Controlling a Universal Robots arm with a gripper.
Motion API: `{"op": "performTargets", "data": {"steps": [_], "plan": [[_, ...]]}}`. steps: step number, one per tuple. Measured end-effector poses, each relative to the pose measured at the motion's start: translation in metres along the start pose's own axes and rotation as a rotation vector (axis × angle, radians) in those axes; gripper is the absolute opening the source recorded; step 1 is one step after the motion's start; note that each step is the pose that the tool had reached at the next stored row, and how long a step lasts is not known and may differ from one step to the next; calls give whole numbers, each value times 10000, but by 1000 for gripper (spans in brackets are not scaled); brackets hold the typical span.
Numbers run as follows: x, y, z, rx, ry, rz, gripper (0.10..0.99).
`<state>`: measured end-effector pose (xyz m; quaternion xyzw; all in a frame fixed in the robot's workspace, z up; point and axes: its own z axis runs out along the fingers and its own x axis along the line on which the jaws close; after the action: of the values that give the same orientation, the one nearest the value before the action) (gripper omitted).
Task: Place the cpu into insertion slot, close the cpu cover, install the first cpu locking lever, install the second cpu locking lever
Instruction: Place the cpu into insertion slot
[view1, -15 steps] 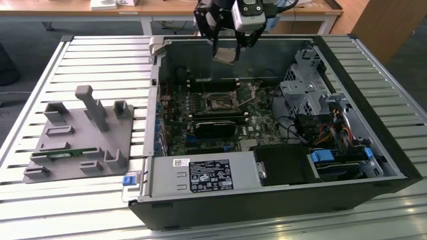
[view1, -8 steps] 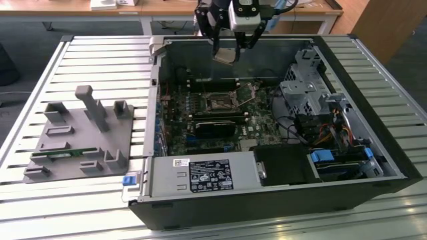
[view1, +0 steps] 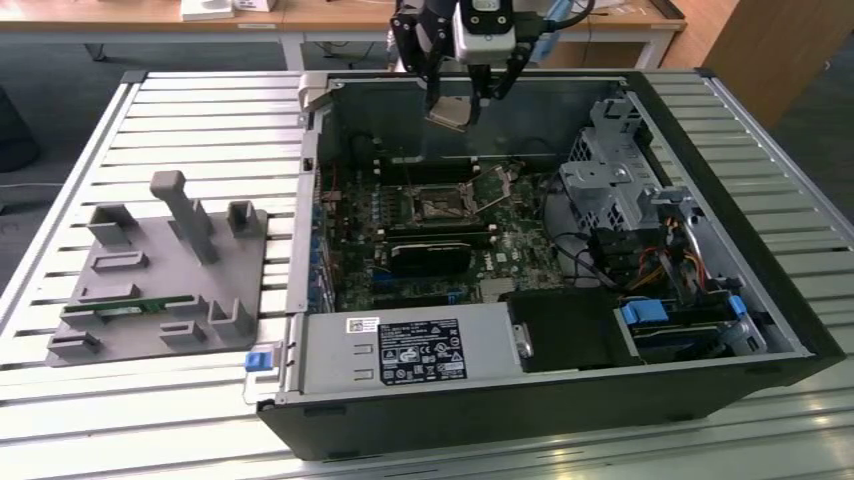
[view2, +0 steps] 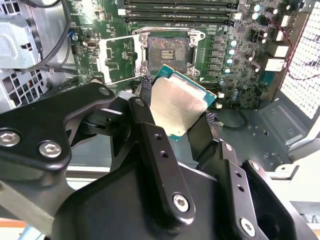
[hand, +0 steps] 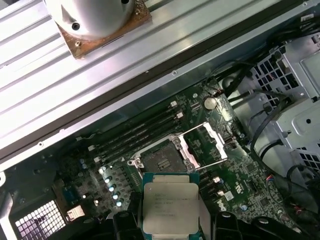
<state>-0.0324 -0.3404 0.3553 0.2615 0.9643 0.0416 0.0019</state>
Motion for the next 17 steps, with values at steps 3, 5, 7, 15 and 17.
{"op": "performTargets", "data": {"steps": [3, 5, 7, 15, 17], "plan": [[0, 0, 4, -1, -24, 274, 537], [0, -1, 5, -4, -38, 437, 537], [0, -1, 6, -7, -51, 596, 537], [0, -1, 10, -18, -106, 1274, 537], [0, -1, 11, -20, -120, 1435, 537]]}}
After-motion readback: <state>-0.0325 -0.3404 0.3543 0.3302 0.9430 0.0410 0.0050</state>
